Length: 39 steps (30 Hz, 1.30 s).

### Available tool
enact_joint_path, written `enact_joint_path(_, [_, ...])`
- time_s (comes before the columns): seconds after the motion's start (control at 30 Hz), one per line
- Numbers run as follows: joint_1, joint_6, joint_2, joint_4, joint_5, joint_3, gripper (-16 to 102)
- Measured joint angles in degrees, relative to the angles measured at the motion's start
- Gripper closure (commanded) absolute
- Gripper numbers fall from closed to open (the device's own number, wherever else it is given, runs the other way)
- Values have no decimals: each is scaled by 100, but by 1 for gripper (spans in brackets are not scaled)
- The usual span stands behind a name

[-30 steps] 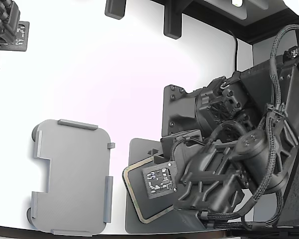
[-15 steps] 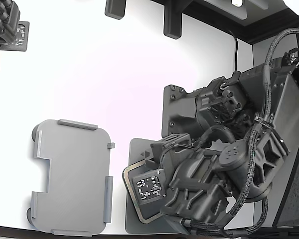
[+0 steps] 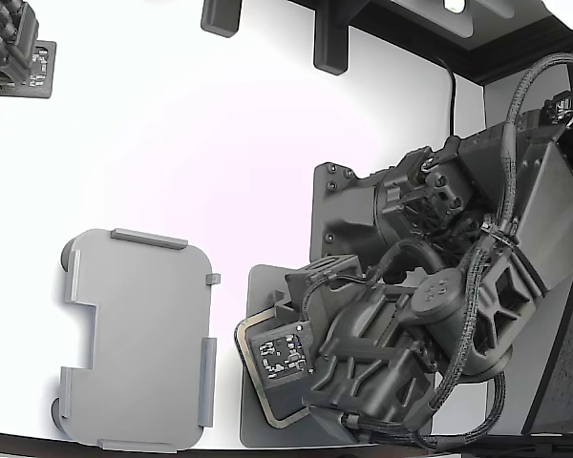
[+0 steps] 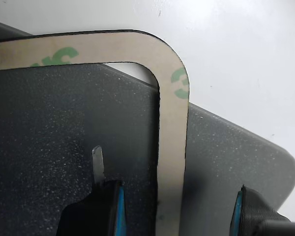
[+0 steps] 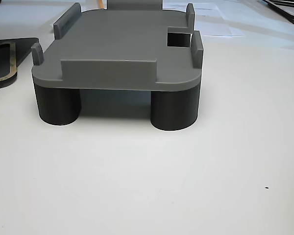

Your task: Move top rectangular frame to the holder.

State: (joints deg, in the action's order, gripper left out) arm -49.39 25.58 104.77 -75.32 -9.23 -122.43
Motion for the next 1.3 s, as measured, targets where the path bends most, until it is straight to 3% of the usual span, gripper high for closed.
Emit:
enact_joint_path(0.27, [0, -44, -123, 35, 9, 35, 14])
enact_joint_path(1.1, [193, 9, -255, 70, 53, -18, 25])
enact_joint_path(1.3, [237, 9, -255, 88, 62, -18, 34])
